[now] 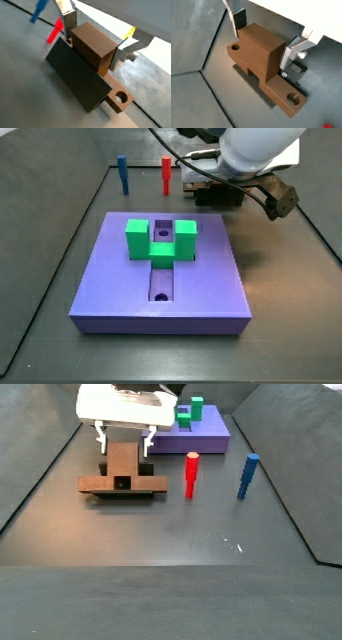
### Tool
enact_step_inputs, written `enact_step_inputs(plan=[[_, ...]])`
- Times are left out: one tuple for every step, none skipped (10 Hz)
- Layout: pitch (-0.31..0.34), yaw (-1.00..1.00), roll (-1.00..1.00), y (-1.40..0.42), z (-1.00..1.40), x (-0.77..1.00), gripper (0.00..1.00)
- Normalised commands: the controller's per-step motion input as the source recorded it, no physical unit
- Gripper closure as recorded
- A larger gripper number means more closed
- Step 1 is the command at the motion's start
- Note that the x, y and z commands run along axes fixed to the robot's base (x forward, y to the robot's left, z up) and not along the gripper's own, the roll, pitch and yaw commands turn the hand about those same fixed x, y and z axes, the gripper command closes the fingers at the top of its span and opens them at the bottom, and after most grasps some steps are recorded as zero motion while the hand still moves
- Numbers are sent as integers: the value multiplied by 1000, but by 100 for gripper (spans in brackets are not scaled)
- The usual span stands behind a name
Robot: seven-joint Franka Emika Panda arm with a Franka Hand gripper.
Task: Pick up the brown object. Move up. Place the brown object on the fixture. Regrasp the brown object. Move to above the board. Insert the brown object.
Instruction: Regrasp the brown object.
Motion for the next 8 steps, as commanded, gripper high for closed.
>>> enact_step_inputs(plan=[[0, 0, 0, 0, 0, 0, 0], [0, 0, 0, 0, 0, 0, 100], [0, 0, 0, 0, 0, 0, 100], [0, 0, 0, 0, 0, 0, 100], [0, 0, 0, 0, 0, 0, 100], [0, 0, 0, 0, 0, 0, 100], [0, 0, 0, 0, 0, 0, 100], [0, 0, 0, 0, 0, 0, 100]])
